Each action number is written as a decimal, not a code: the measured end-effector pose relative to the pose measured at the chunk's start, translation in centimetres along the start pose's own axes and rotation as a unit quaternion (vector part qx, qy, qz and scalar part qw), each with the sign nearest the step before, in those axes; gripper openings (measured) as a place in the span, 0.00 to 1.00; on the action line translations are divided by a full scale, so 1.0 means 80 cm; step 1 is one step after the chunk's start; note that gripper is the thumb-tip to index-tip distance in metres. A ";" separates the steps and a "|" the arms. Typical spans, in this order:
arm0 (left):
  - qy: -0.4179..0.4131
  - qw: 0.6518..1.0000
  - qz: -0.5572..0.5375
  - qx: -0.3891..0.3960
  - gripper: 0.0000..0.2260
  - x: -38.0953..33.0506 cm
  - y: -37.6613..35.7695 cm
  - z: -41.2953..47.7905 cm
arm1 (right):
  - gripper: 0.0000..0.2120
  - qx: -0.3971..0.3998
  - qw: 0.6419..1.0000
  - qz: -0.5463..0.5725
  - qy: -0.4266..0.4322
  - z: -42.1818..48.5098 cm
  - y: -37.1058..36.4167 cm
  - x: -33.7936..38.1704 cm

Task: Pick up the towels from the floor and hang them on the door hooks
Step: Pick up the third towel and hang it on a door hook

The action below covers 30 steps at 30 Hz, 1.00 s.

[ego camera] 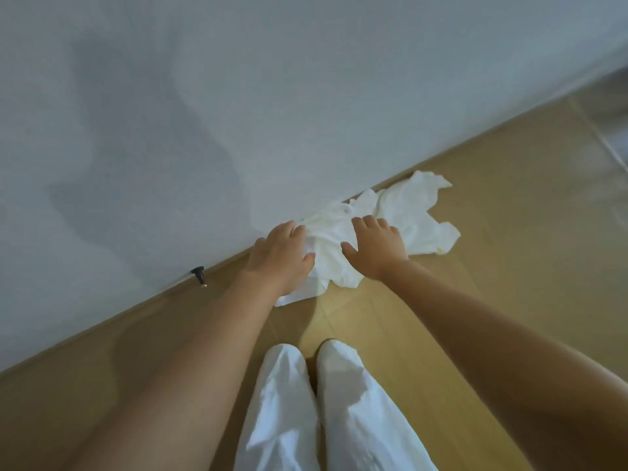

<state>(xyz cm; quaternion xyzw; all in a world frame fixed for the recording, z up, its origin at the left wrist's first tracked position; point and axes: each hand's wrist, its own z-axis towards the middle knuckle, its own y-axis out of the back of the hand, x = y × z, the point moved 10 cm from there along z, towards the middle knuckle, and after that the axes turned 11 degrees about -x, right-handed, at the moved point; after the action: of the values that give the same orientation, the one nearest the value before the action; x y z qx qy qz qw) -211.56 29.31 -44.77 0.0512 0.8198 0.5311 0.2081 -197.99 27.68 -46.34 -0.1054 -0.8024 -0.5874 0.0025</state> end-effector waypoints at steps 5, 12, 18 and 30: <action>0.000 0.998 0.017 0.066 0.21 0.014 -0.121 0.050 | 0.23 0.024 0.999 -0.017 -0.041 0.006 -0.109 -0.053; -0.001 0.993 0.049 0.109 0.19 0.040 -0.288 0.094 | 0.22 0.067 0.994 0.024 -0.087 0.031 -0.277 -0.093; -0.006 0.994 0.064 0.092 0.20 0.051 -0.419 0.171 | 0.20 0.051 0.993 0.045 -0.093 0.090 -0.406 -0.133; -0.099 0.975 0.194 0.035 0.24 0.081 -0.626 0.273 | 0.19 -0.001 0.997 0.081 -0.006 0.194 -0.592 -0.138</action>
<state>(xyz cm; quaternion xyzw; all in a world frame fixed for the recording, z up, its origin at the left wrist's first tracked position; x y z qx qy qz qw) -201.91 28.27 -98.93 0.2692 0.7878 0.5242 0.1792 -193.45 26.86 -97.20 -0.1739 -0.7907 -0.5853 0.0448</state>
